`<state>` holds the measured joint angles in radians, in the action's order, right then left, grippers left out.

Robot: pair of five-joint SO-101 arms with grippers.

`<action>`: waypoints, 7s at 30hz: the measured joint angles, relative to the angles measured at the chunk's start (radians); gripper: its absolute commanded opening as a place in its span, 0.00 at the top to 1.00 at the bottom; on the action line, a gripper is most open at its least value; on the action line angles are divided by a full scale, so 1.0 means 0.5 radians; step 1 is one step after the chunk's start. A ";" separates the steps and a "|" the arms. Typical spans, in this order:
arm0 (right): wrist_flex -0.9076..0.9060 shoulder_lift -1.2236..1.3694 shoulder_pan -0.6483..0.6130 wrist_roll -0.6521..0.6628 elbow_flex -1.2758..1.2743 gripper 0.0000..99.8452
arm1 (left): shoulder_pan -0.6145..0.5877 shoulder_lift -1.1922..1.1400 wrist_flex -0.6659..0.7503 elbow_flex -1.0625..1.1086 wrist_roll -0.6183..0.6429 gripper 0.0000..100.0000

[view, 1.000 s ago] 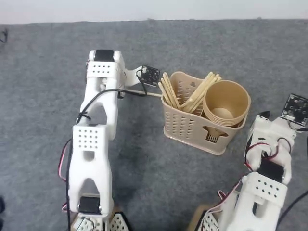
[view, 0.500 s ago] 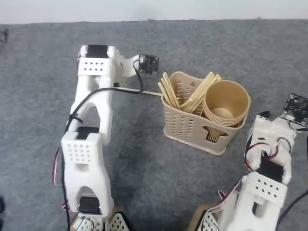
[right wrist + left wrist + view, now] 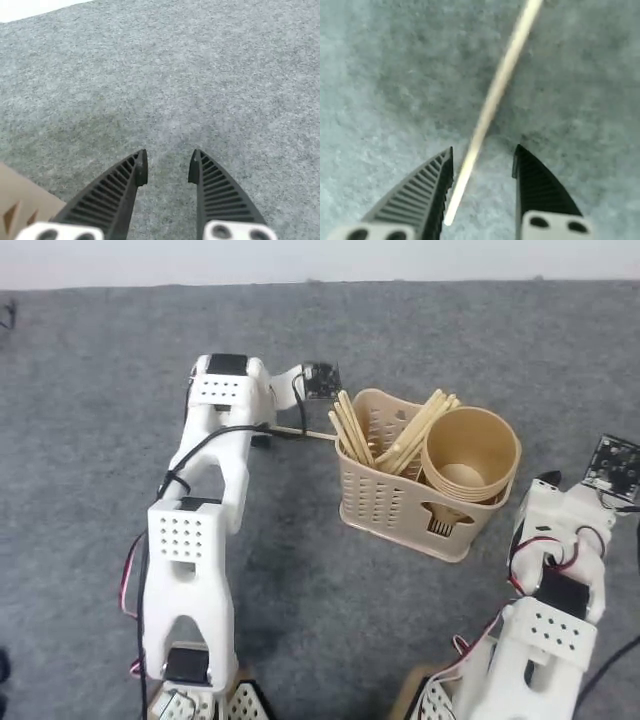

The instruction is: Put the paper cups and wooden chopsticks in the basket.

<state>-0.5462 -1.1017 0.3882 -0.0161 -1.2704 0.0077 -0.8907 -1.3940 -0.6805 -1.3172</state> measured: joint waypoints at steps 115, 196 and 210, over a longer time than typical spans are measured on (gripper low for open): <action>0.000 -0.003 -0.037 0.000 -0.061 0.85 | 1.212 2.449 0.123 0.580 3.136 0.99; 0.031 -0.003 -0.098 0.086 -0.120 0.85 | 0.724 3.072 0.973 2.602 2.731 0.76; 0.031 -0.003 -0.098 0.086 -0.120 0.85 | 0.795 2.498 1.037 2.314 2.740 0.98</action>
<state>-0.5309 -1.1032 0.3391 0.0269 -1.3303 0.4051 0.3583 -0.8753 0.4764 0.0529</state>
